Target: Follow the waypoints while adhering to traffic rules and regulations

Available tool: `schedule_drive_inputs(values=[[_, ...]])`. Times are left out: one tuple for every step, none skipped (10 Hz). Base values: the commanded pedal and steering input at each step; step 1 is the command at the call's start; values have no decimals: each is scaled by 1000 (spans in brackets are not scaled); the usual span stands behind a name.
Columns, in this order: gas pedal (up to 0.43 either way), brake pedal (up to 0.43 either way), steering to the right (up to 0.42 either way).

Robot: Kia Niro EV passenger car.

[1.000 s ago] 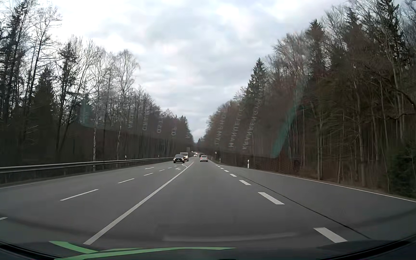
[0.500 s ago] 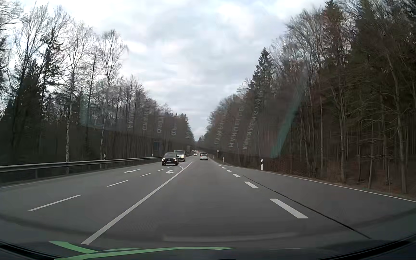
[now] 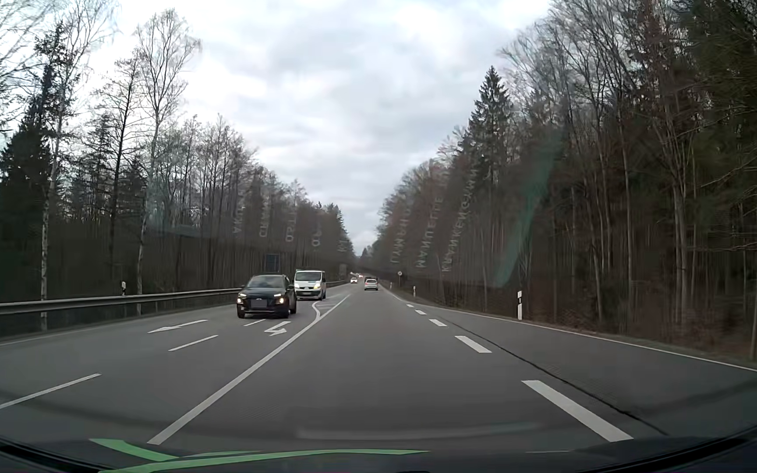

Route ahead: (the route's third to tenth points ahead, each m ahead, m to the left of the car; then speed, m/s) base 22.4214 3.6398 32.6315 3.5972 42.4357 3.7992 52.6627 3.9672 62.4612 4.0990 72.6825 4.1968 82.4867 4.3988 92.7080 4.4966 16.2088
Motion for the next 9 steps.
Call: schedule_drive_inputs(values=[[47, 0, 0], [39, 0, 0], [39, 0, 0], [28, 0, 0], [28, 0, 0], [28, 0, 0], [28, 0, 0], [28, 0, 0], [28, 0, 0]])
